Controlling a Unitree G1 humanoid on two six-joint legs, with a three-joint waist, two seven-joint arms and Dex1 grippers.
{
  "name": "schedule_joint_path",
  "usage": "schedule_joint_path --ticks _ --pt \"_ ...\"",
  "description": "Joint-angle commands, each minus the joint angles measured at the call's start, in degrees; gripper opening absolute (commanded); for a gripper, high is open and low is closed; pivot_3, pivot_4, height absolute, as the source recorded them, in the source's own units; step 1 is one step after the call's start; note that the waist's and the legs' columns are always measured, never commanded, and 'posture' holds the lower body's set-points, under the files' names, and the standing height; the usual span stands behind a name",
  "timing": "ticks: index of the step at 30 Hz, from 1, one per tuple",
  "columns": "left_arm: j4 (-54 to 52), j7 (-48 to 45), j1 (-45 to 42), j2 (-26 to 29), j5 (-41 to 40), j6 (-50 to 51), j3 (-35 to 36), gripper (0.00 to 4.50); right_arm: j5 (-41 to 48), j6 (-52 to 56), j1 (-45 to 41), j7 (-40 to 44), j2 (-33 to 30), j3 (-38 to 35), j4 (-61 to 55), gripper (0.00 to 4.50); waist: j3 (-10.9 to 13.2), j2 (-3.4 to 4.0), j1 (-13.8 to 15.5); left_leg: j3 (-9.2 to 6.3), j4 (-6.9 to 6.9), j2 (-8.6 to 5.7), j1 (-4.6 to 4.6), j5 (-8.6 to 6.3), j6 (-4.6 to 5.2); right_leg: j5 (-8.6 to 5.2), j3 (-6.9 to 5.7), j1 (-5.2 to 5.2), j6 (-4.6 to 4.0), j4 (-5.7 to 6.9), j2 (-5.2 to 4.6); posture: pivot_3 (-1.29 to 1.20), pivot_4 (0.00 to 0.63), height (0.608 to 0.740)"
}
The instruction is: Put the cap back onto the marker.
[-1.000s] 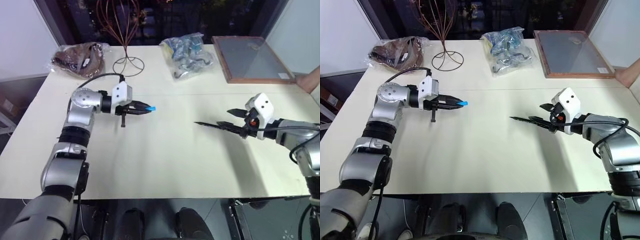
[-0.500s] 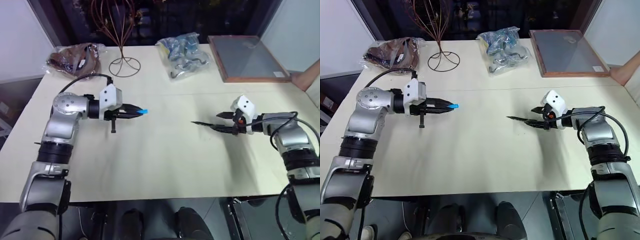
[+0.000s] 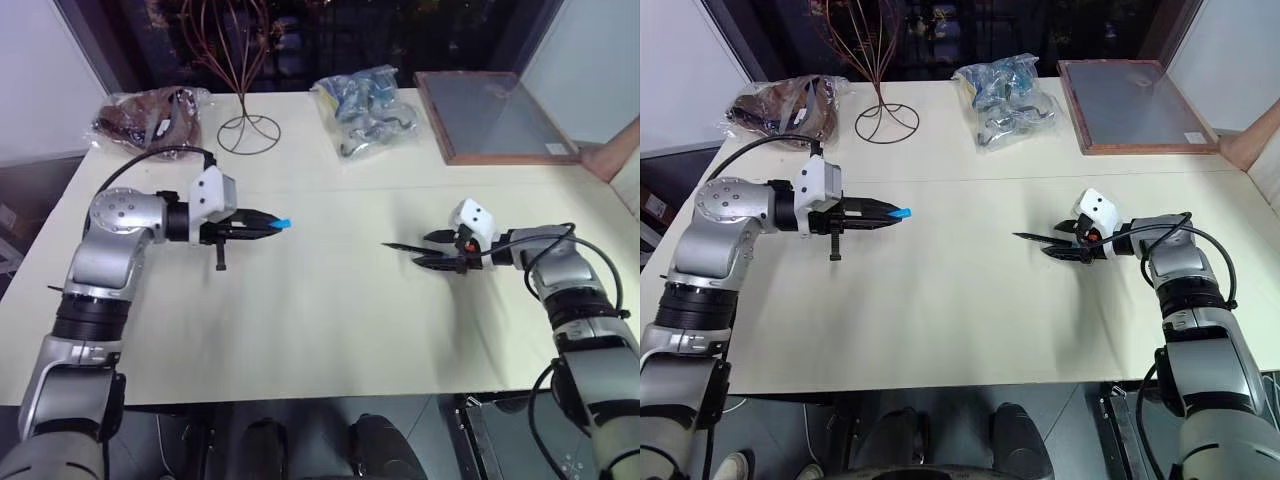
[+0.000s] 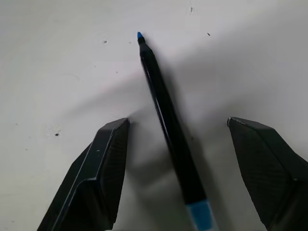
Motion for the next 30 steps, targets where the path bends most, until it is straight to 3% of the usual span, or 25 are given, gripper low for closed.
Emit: schedule_joint_path --ticks 1,5,6,8,13,22,30 --pt "-2.0 0.2 -0.3 1.3 -1.4 0.2 1.0 0.03 -1.4 -1.5 -0.9 0.5 0.2 0.0 2.4 3.38 0.0 0.0 0.0 0.0 -0.01 0.0 0.0 0.0 0.0 0.0 0.0 0.01 0.0 0.0 0.0 0.0 0.15 0.74" --pt "-2.2 0.2 -0.6 1.6 -1.7 0.7 0.7 0.03 -2.1 -2.2 -1.3 1.0 0.4 0.0 4.4 3.38 0.0 0.0 0.0 0.0 0.0 0.01 0.01 0.0 0.0 0.0 -0.01 0.06 0.0 0.0 0.0 0.0 0.15 0.74" --pt "-2.3 0.2 -0.7 1.7 -1.8 0.8 0.7 0.01 -2.3 -2.4 -1.0 1.3 0.4 0.1 4.5 3.12 0.0 0.0 0.0 -0.01 0.0 0.01 0.02 0.0 0.0 0.0 -0.03 0.07 0.0 0.0 0.0 0.0 0.15 0.74" --pt "-2.3 0.1 -0.7 1.7 -1.9 0.8 0.7 0.0 -2.5 -2.6 -0.6 1.5 0.4 0.2 4.6 2.54 0.0 0.0 0.1 -0.02 0.0 0.01 0.02 0.0 0.0 0.0 -0.04 0.09 0.0 -0.01 -0.01 0.0 0.15 0.74" --pt "-2.4 0.0 -0.8 1.7 -1.9 0.8 0.5 0.0 -2.7 -2.8 -0.1 1.9 0.3 0.0 4.7 0.07 0.0 0.0 0.1 -0.03 0.0 0.01 0.02 0.0 0.0 0.0 -0.06 0.1 0.0 -0.01 -0.01 0.0 0.15 0.74" --pt "-0.3 0.0 -2.0 0.6 -1.2 -0.2 -0.3 0.0 -1.8 -0.7 1.0 2.1 -0.7 -1.0 -0.9 0.02 0.0 0.0 0.1 -0.04 0.01 0.01 0.04 0.0 0.0 0.0 -0.08 0.15 0.0 -0.02 -0.01 0.0 0.15 0.74" --pt "12.3 -3.3 -6.6 -4.5 2.3 -10.1 -5.3 0.0 -2.7 0.3 5.1 5.6 -7.7 -0.1 -26.8 0.02 0.0 0.06 0.2 -0.01 0.0 -0.05 0.01 0.0 0.0 0.0 -0.09 0.11 0.0 -0.06 -0.08 0.0 0.15 0.74"
